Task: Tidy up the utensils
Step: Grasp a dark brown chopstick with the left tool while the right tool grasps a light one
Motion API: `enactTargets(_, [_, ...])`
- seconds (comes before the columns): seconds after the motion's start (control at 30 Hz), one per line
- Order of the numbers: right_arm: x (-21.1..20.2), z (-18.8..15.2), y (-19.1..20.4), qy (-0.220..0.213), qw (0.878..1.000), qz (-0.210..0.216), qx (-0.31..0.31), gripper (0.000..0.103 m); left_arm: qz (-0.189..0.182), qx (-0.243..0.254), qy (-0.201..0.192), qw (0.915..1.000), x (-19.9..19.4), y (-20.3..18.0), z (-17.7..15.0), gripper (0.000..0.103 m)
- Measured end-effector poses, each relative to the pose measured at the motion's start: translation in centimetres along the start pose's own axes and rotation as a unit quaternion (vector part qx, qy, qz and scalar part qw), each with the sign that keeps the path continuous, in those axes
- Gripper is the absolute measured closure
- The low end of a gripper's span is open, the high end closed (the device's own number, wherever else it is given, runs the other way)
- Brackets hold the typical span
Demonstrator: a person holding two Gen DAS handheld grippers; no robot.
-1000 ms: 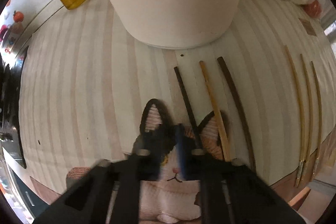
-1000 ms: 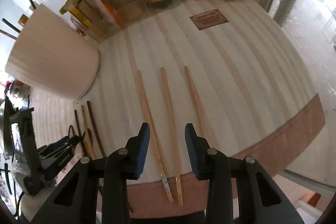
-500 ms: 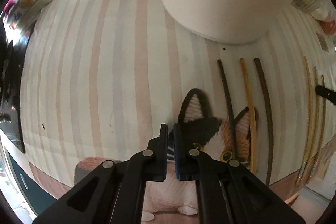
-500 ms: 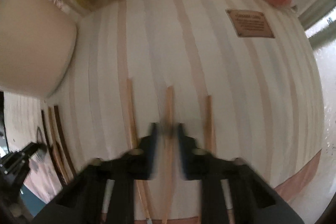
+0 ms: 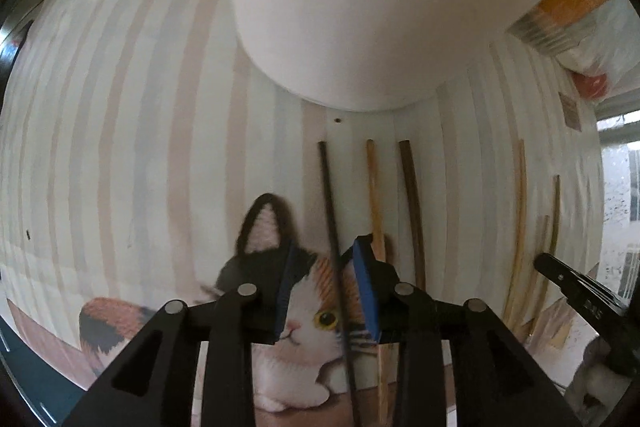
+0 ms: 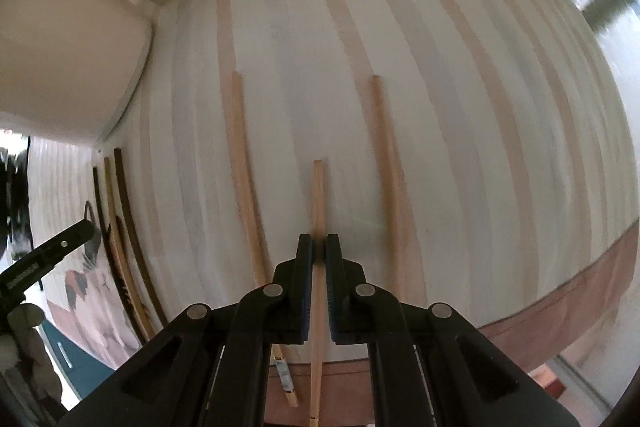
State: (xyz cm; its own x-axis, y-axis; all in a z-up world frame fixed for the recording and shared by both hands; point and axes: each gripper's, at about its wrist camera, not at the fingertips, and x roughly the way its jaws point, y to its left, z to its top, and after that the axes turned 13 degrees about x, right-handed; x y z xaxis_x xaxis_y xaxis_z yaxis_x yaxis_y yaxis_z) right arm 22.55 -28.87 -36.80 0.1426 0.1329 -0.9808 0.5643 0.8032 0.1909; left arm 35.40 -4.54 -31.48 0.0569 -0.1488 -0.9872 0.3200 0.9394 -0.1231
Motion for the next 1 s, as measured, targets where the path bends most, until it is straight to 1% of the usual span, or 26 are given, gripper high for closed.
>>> enactTargets(0.03, [-0.1, -0.1, -0.3, 0.000, 1.000, 0.002, 0.005, 0.097, 0.010, 0.005, 0.005, 0.9999, 0.5, -0.3, 0.2, 0.076])
enactTargets(0.13, [0.2, -0.4, -1.5, 0.001, 1.000, -0.001, 0.005, 0.097, 0.045, 0.026, -0.005, 0.9986, 0.9, -1.7, 0.7, 0.079])
enactTargets(0.17, [0.2, -0.5, -1.6, 0.001, 1.000, -0.003, 0.003, 0.097, 0.059, 0.036, -0.005, 0.9976, 0.9, -2.0, 0.7, 0.086])
enactTargets(0.2, [0.2, -0.5, -1.6, 0.002, 1.000, -0.006, 0.001, 0.097, 0.071, 0.045, -0.005, 0.9964, 1.0, -2.5, 0.6, 0.091])
enactTargets(0.23, [0.1, -0.5, -1.5, -0.001, 1.000, -0.008, -0.003, 0.097, 0.066, 0.051, -0.005, 0.9965, 1.0, -2.7, 0.8, 0.098])
enactTargets(0.27, [0.2, -0.6, -1.4, -0.003, 1.000, -0.011, -0.005, 0.097, 0.063, 0.052, -0.004, 0.9967, 1.2, -3.8, 1.2, 0.099])
enactTargets(0.37, [0.5, -0.6, -1.1, -0.004, 1.000, -0.014, -0.020, 0.097, 0.068, 0.067, 0.006, 0.9954, 1.0, -4.1, 0.6, 0.099])
enactTargets(0.43, [0.5, -0.5, -0.6, 0.000, 0.999, -0.014, -0.033, 0.097, 0.071, 0.078, 0.012, 0.9943, 0.5, -3.0, -0.2, 0.099])
enactTargets(0.5, [0.4, -0.5, 0.5, 0.003, 0.998, -0.022, -0.053, 0.097, 0.063, 0.075, 0.019, 0.9950, -0.2, -2.0, -1.8, 0.099])
enactTargets(0.6, [0.4, -0.3, 1.3, 0.007, 0.998, -0.022, -0.056, 0.096, 0.049, 0.067, 0.023, 0.9963, -0.7, -1.0, -2.1, 0.098])
enactTargets(0.67, [0.1, 0.1, 1.5, 0.002, 0.998, -0.018, -0.052, 0.096, 0.041, 0.049, 0.023, 0.9977, -0.7, -0.5, -1.9, 0.096])
enactTargets(0.73, [-0.1, 0.6, 1.6, 0.003, 0.999, -0.020, -0.049, 0.096, 0.036, 0.045, 0.023, 0.9981, -1.0, 0.4, -1.8, 0.096])
enactTargets(0.8, [0.0, 1.0, 1.7, 0.004, 0.999, -0.025, -0.047, 0.096, 0.031, 0.039, 0.023, 0.9985, -1.3, 1.2, -1.1, 0.095])
enactTargets(0.87, [0.2, 1.3, 1.9, 0.004, 0.999, -0.031, -0.043, 0.096, 0.029, 0.035, 0.021, 0.9987, -1.2, 1.3, -0.5, 0.095])
enactTargets(1.0, [0.7, 1.6, 2.7, 0.002, 0.998, -0.036, -0.042, 0.096, 0.026, 0.027, 0.017, 0.9991, -1.3, 2.7, 0.3, 0.095])
